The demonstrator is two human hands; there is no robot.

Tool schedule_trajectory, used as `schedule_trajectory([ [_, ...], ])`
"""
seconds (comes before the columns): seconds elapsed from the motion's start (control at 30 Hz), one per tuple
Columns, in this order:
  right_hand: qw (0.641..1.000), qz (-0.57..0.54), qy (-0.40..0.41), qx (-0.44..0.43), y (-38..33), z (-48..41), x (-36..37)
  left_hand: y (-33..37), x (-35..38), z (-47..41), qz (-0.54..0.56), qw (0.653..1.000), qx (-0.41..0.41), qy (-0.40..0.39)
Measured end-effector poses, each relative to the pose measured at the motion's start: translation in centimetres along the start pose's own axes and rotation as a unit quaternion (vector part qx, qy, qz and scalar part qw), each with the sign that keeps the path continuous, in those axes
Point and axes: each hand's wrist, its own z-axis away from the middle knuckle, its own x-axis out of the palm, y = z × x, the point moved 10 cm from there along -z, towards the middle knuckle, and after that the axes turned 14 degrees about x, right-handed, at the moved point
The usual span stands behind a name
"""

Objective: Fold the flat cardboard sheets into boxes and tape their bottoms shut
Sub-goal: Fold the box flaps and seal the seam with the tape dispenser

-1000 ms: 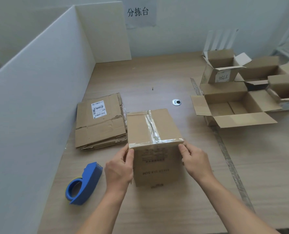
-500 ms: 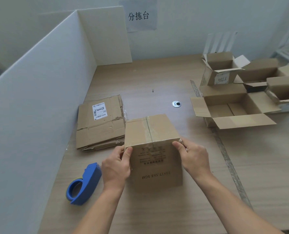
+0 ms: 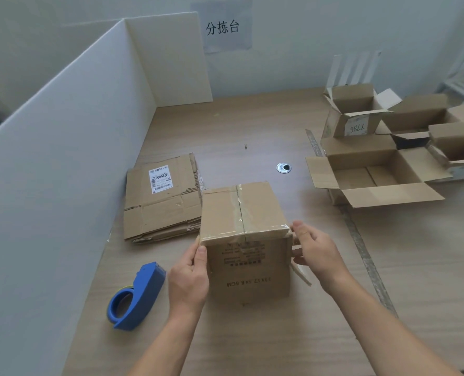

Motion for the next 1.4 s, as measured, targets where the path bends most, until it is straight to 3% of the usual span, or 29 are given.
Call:
schedule_trajectory([
  [0.23,0.999,0.026,-0.041,0.020,1.7,-0.4,1.2,-0.9,-0.1,-0.8,0.027,0.997,-0.056,0.040],
  [0.33,0.996,0.025,-0.070,0.043,2.9,-0.5,2.0,-0.3,1.1,-0.9,0.007,0.999,-0.049,-0.010],
  [0.5,0.995,0.034,-0.015,0.091,5.4,-1.9,0.0,-0.8,3.1,0.8,-0.073,0.989,-0.019,-0.130],
  [0.67,0.994,0.021,-0.011,0.110,6.7,-2.1,0.0,-1.9,4.3,1.4,-0.119,0.971,0.001,-0.209],
  [1.03,0.994,-0.015,-0.069,0.089,5.6,-1.9,-2.4,1.2,3.0,-5.1,-0.229,0.949,0.141,-0.164],
  [1.17,0.992,0.028,-0.100,0.076,4.6,-1.7,-2.9,0.3,5.0,-5.8,-0.240,0.933,0.117,-0.239],
  [1.23,0.994,0.048,-0.070,0.067,4.5,-2.1,-3.3,-0.7,6.0,-4.9,-0.215,0.934,0.079,-0.275],
  [1.4,0.990,0.065,0.119,0.048,4.7,-2.3,-5.4,-3.1,5.8,-2.7,-0.183,0.954,0.023,-0.236],
])
